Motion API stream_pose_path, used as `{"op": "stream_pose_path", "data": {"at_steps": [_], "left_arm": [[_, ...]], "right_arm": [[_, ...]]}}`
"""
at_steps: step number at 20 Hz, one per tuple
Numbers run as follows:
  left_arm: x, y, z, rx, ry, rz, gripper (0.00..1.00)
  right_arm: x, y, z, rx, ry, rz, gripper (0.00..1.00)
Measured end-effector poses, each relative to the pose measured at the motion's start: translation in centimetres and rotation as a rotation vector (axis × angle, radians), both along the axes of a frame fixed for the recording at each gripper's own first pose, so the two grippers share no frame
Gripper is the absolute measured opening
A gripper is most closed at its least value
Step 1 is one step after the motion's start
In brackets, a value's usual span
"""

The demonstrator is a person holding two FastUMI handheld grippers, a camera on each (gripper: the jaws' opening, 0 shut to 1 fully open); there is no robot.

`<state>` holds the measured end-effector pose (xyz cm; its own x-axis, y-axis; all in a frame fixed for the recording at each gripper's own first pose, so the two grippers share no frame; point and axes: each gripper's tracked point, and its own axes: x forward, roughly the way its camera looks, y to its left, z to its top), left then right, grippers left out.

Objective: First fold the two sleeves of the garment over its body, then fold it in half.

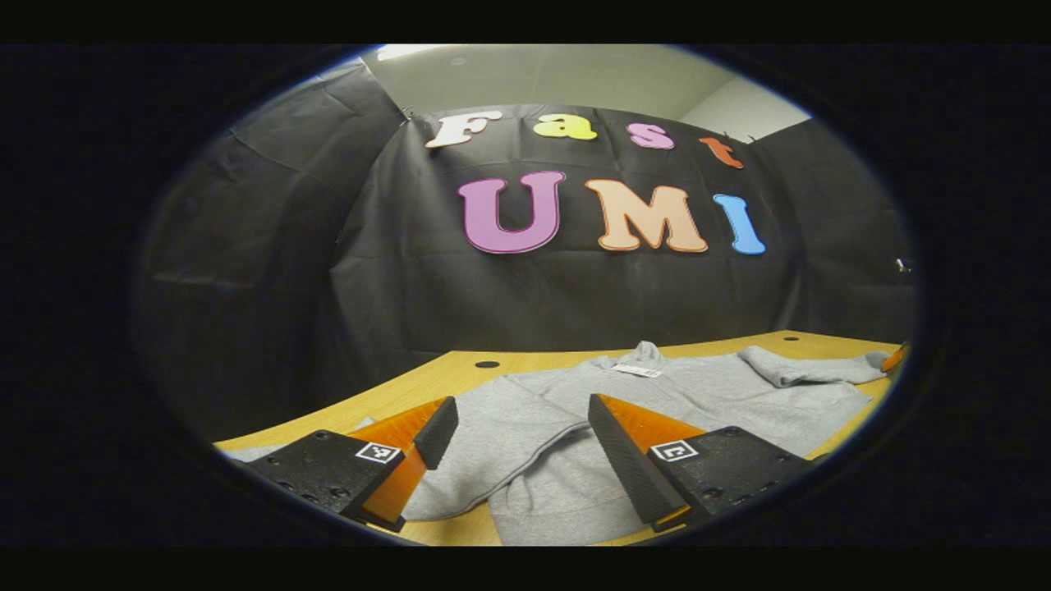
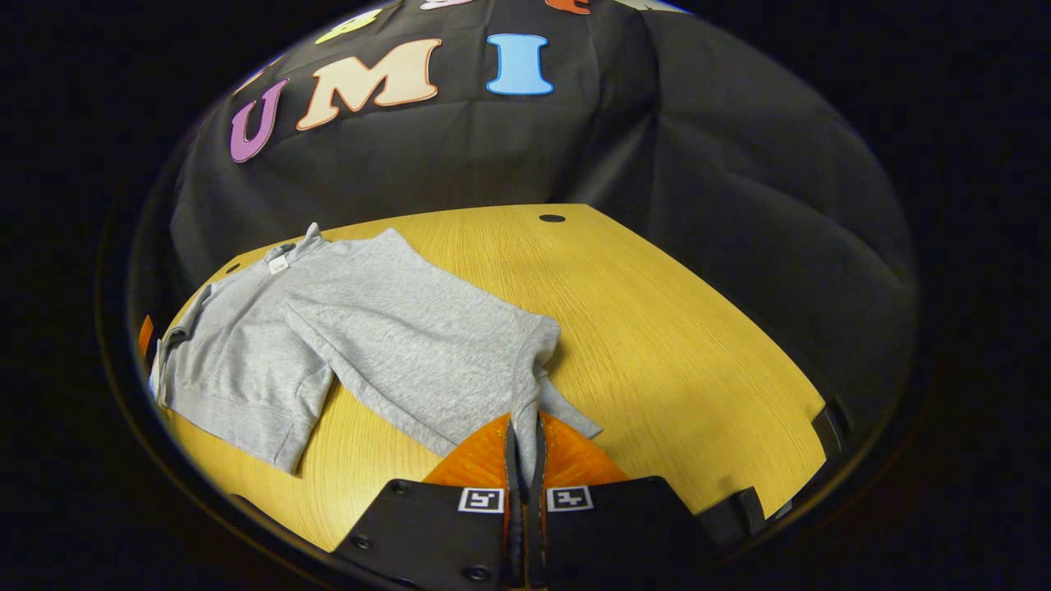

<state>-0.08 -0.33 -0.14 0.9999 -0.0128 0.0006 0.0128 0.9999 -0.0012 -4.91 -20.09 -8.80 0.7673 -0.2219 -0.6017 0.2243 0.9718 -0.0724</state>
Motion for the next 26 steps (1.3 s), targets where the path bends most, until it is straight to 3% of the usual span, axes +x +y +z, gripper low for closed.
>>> {"op": "stream_pose_path", "data": {"at_steps": [6, 14, 26], "left_arm": [[0.0, 0.0, 0.1, 0.000, 0.001, 0.000, 0.95], [-0.1, 0.0, 0.0, -0.001, 0.002, -0.001, 0.94], [-0.1, -0.1, 0.0, -0.002, 0.003, -0.003, 0.94]], "right_arm": [[1.5, 1.1, 1.8, 0.029, -0.022, 0.012, 0.04], [6.7, 6.7, 5.6, 0.070, -0.098, 0.116, 0.04], [14.1, 21.9, 7.9, 0.166, -0.169, 0.322, 0.04]]}}
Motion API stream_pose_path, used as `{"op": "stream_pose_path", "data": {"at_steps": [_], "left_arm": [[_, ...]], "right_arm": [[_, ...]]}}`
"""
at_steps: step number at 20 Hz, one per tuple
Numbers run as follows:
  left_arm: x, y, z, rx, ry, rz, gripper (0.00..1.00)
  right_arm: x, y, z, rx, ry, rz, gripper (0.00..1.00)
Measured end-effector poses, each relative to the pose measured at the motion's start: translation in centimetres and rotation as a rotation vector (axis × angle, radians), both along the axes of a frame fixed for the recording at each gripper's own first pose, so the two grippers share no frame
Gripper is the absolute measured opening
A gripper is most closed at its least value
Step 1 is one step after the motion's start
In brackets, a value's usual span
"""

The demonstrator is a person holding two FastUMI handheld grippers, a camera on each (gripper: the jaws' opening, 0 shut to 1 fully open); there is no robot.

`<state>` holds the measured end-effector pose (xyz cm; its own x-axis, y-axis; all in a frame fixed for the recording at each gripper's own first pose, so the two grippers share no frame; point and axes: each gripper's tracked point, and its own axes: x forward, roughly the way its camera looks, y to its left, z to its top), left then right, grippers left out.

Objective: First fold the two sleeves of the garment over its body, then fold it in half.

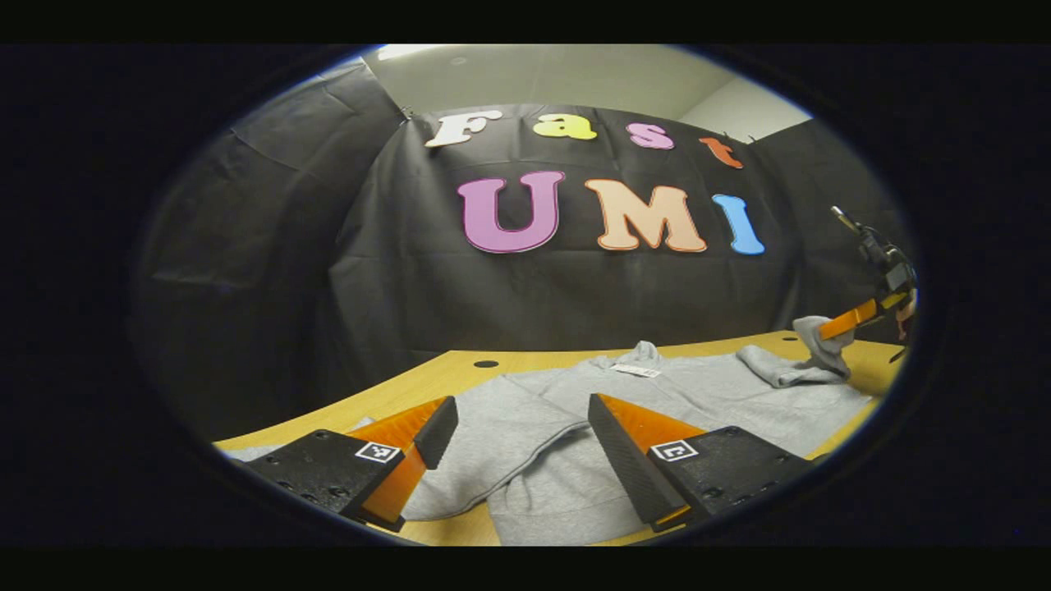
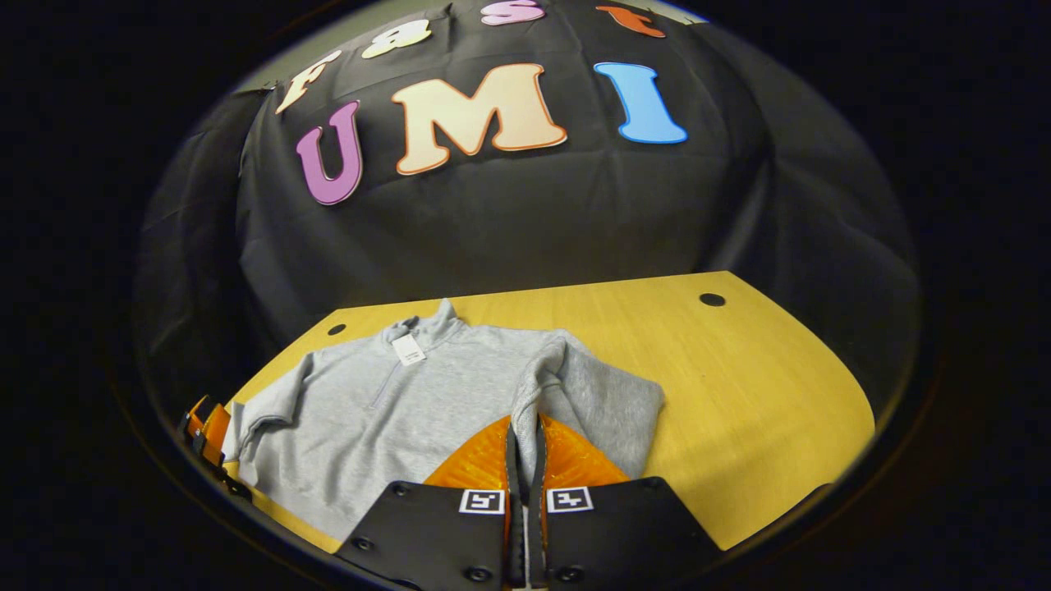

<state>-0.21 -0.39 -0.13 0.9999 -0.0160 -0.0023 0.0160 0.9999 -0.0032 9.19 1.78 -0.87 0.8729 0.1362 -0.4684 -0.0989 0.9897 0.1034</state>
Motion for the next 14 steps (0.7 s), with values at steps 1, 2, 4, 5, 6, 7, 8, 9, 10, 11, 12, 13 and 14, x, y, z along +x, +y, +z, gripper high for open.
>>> {"op": "stream_pose_path", "data": {"at_steps": [1, 2, 4, 5, 6, 7, 8, 9, 10, 11, 12, 13, 14], "left_arm": [[0.0, 0.0, 0.0, 0.000, 0.000, 0.000, 0.94], [0.0, 0.0, 0.0, 0.000, 0.000, 0.000, 0.94], [0.0, 0.0, 0.0, 0.000, 0.001, 0.000, 0.94], [-0.1, -0.1, 0.1, -0.001, 0.001, 0.000, 0.94], [-0.1, -0.1, 0.1, 0.000, 0.000, 0.000, 0.94], [-0.1, -0.1, 0.2, -0.001, 0.001, 0.000, 0.94], [-0.1, -0.1, 0.1, -0.001, 0.001, -0.001, 0.94], [-0.1, -0.1, 0.1, 0.000, 0.000, -0.002, 0.94], [-0.1, -0.1, 0.1, -0.001, 0.001, -0.002, 0.95], [-0.1, -0.1, 0.1, 0.000, 0.001, -0.002, 0.95], [-0.1, -0.1, 0.1, -0.001, 0.001, -0.002, 0.94], [-0.1, -0.1, 0.2, -0.001, 0.001, -0.002, 0.94], [-0.2, -0.1, 0.2, -0.001, 0.001, -0.002, 0.94]], "right_arm": [[0.5, 1.4, 0.1, -0.004, -0.002, 0.019, 0.04], [1.1, 2.8, 0.1, -0.007, -0.005, 0.037, 0.04], [2.2, 6.0, 0.3, -0.004, -0.010, 0.077, 0.04], [2.6, 7.6, 0.3, 0.002, -0.010, 0.097, 0.04], [3.0, 9.1, 0.3, 0.001, -0.011, 0.118, 0.04], [3.4, 10.6, 0.3, -0.003, -0.012, 0.137, 0.04], [3.7, 12.2, 0.3, -0.008, -0.013, 0.158, 0.04], [3.8, 13.8, 0.2, -0.015, -0.011, 0.181, 0.04], [4.0, 15.5, 0.1, -0.023, -0.011, 0.206, 0.04], [4.1, 17.1, 0.2, -0.026, -0.015, 0.228, 0.04], [4.1, 18.7, 0.3, -0.024, -0.018, 0.252, 0.04], [4.2, 20.4, 0.5, -0.018, -0.018, 0.273, 0.04], [4.3, 22.0, 0.4, -0.010, -0.011, 0.288, 0.04]]}}
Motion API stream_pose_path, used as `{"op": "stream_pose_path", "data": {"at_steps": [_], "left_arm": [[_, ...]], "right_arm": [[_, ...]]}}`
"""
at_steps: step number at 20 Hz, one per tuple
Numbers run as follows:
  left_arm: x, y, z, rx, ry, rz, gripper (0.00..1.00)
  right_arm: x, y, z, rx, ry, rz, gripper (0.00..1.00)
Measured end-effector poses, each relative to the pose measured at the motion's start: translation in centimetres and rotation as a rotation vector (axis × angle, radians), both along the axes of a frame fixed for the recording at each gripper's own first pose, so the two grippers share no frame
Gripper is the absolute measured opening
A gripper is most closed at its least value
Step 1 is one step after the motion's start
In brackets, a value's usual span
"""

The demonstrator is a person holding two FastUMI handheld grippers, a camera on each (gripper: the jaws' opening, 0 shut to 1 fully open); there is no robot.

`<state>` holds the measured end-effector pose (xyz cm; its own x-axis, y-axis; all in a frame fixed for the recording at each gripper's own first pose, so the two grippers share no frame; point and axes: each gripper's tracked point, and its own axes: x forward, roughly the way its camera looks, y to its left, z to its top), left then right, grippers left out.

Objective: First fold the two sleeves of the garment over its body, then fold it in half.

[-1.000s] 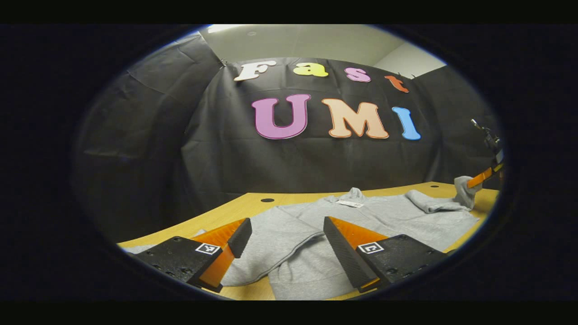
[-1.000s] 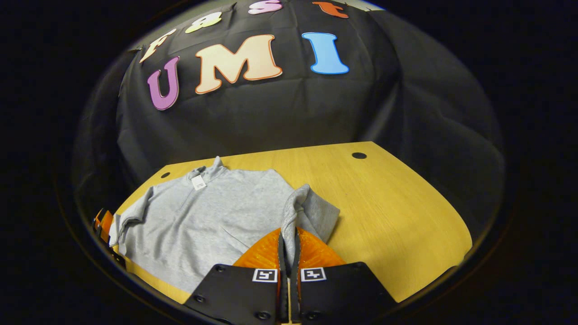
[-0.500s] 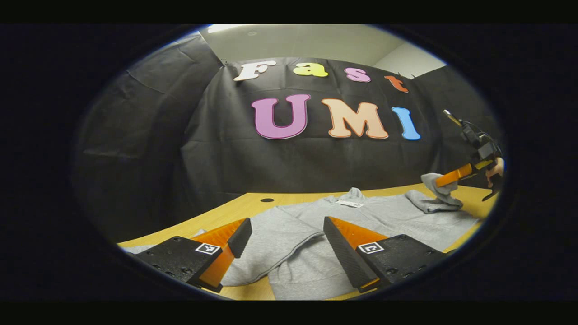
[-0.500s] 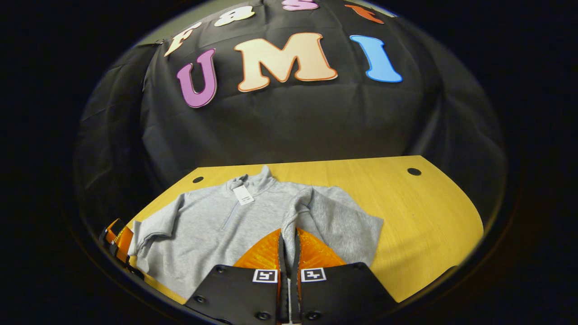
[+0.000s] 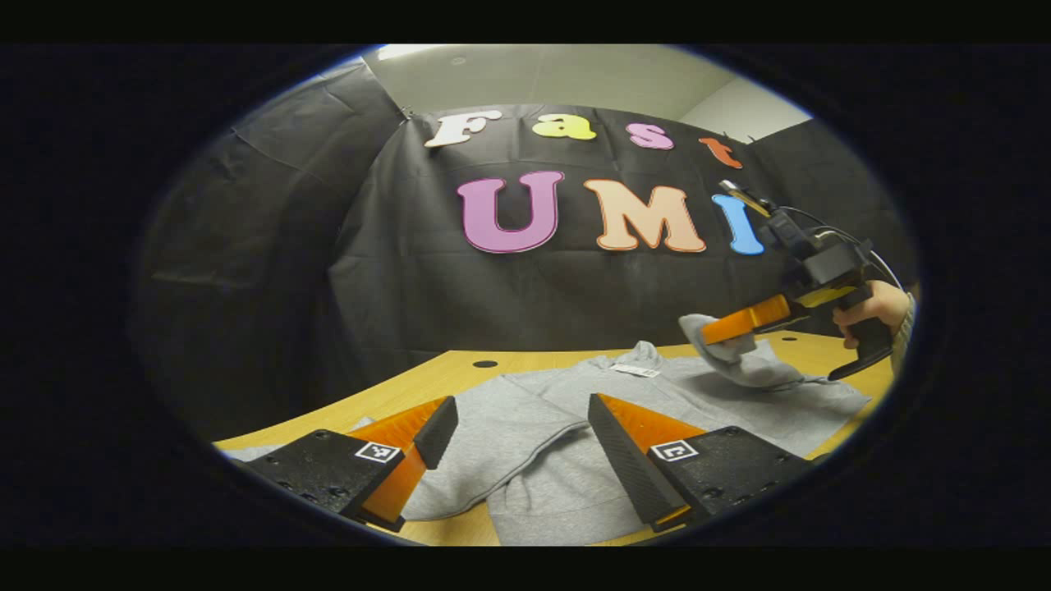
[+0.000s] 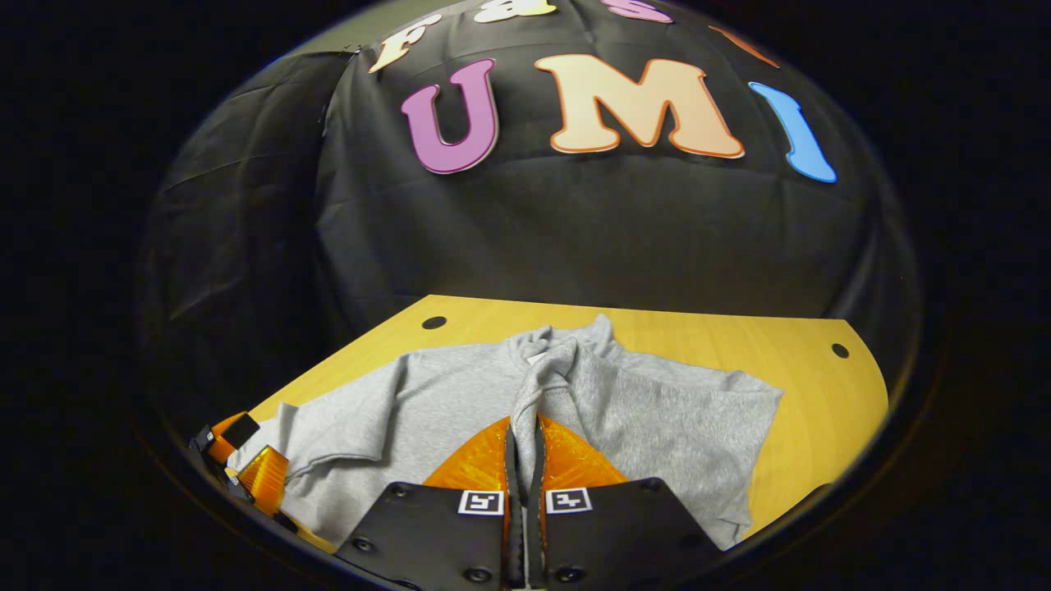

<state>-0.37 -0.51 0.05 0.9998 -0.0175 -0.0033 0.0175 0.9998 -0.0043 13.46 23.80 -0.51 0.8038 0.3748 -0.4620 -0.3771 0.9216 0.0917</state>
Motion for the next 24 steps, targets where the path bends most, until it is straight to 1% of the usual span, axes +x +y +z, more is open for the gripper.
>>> {"op": "stream_pose_path", "data": {"at_steps": [2, 7, 10, 14, 19, 21, 24], "left_arm": [[0.0, 0.0, 0.0, 0.000, 0.001, 0.000, 0.94], [0.0, 0.0, 0.0, 0.000, 0.001, 0.000, 0.94], [0.0, -0.1, -0.1, 0.000, 0.001, 0.000, 0.94], [0.0, -0.1, 0.0, -0.001, 0.001, 0.000, 0.94], [0.0, -0.1, -0.1, -0.001, 0.001, 0.000, 0.94], [-0.1, -0.1, 0.0, -0.001, 0.002, 0.000, 0.94], [-0.1, -0.1, 0.0, -0.001, 0.001, 0.001, 0.94]], "right_arm": [[0.1, 2.9, -0.1, -0.005, 0.002, 0.034, 0.04], [0.0, 9.8, -2.3, -0.077, 0.012, 0.136, 0.04], [0.1, 12.9, -3.2, -0.087, 0.022, 0.171, 0.04], [1.2, 15.4, -4.1, -0.069, 0.038, 0.165, 0.04], [3.2, 17.9, -5.3, -0.007, 0.060, 0.144, 0.04], [3.3, 18.3, -6.1, 0.002, 0.078, 0.139, 0.04], [2.9, 18.7, -6.9, 0.017, 0.110, 0.151, 0.07]]}}
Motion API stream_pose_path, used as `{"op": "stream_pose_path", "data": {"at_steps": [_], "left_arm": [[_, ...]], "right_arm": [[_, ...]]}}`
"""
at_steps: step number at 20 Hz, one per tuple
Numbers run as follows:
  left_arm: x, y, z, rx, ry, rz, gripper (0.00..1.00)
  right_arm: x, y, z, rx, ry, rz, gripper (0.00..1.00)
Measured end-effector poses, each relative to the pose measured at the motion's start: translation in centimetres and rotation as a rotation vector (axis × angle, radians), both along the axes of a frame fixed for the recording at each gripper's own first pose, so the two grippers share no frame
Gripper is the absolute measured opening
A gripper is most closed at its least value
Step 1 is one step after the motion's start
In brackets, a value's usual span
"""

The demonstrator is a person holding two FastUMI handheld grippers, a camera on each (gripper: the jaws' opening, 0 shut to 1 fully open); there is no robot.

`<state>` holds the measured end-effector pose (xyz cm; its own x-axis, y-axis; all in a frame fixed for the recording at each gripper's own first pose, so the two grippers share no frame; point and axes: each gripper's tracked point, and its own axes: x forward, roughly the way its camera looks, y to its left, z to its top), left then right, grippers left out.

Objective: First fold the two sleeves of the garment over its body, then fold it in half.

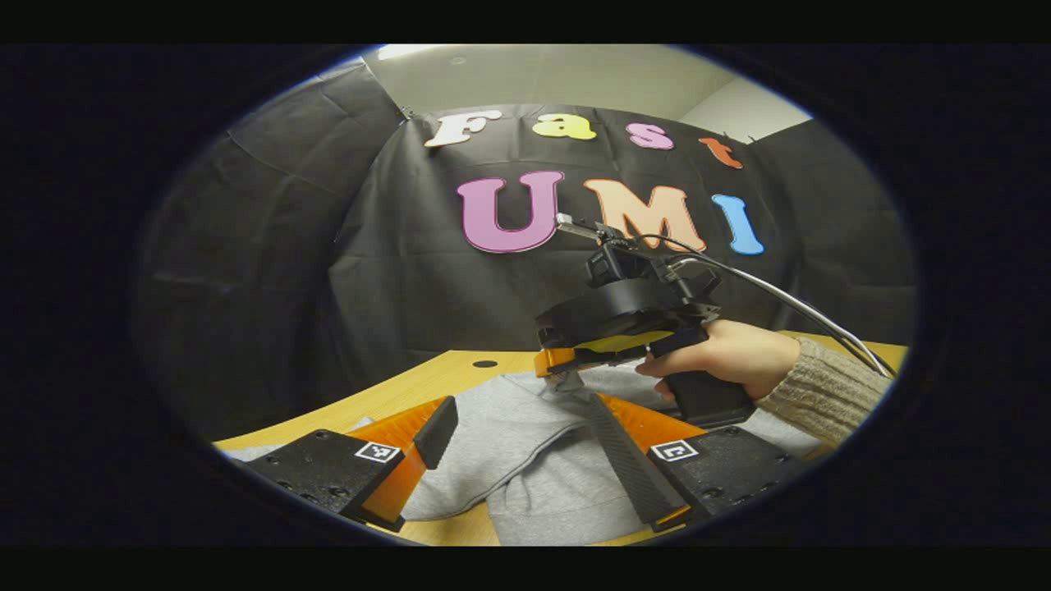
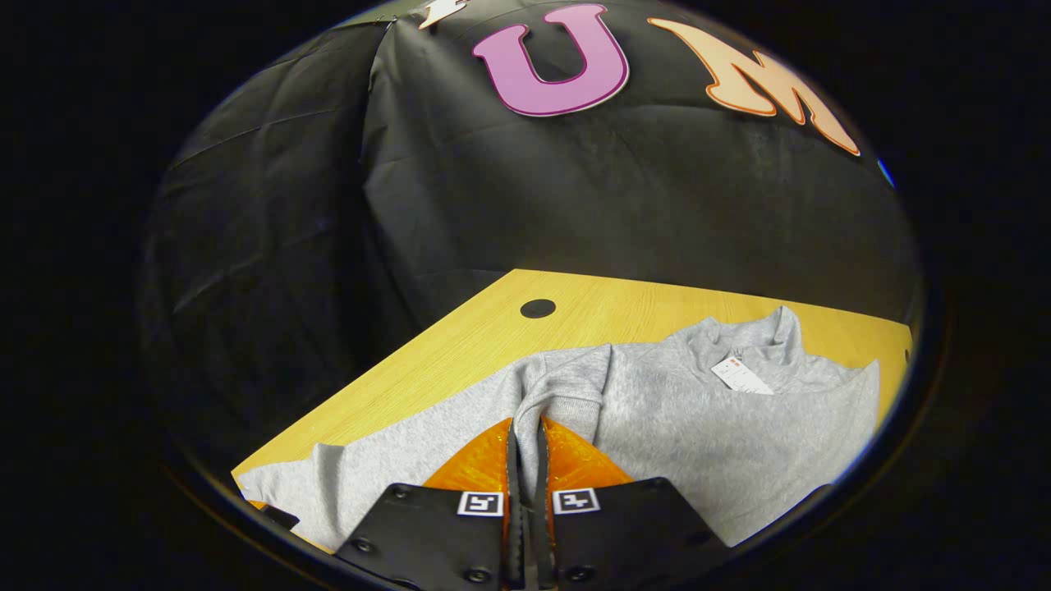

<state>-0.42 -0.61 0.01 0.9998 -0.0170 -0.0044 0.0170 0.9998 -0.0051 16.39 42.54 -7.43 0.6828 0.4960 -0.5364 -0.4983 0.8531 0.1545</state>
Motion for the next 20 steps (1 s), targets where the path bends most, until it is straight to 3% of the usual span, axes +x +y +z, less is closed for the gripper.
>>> {"op": "stream_pose_path", "data": {"at_steps": [2, 3, 5, 6, 7, 9, 12, 20], "left_arm": [[0.0, 0.0, 0.0, 0.000, 0.000, 0.000, 0.94], [0.0, 0.0, 0.0, 0.001, 0.000, 0.000, 0.94], [0.0, 0.0, 0.0, 0.000, 0.002, 0.006, 0.95], [0.0, 0.1, 0.0, 0.001, 0.002, 0.009, 0.94], [0.0, 0.1, -0.1, 0.001, 0.002, 0.012, 0.94], [0.1, 0.1, 0.1, 0.001, 0.002, 0.012, 0.94], [-0.1, -0.1, 0.0, 0.001, 0.002, 0.001, 0.94], [0.2, 0.2, -0.5, 0.023, 0.026, 0.002, 0.94]], "right_arm": [[-0.2, 0.4, 0.0, 0.022, 0.014, 0.012, 0.16], [-0.3, 0.7, 0.4, 0.033, 0.010, 0.020, 0.16], [-0.9, 1.4, 1.4, 0.060, -0.007, 0.051, 0.29], [-1.3, 1.6, 1.8, 0.064, -0.016, 0.065, 0.43], [-1.5, 1.6, 2.2, 0.057, -0.030, 0.073, 0.67], [-1.9, 1.1, 3.5, 0.049, -0.070, 0.090, 1.00], [-2.6, -1.2, 5.4, 0.055, -0.118, 0.090, 0.98], [-7.6, -15.2, 10.6, 0.002, -0.281, 0.026, 0.98]]}}
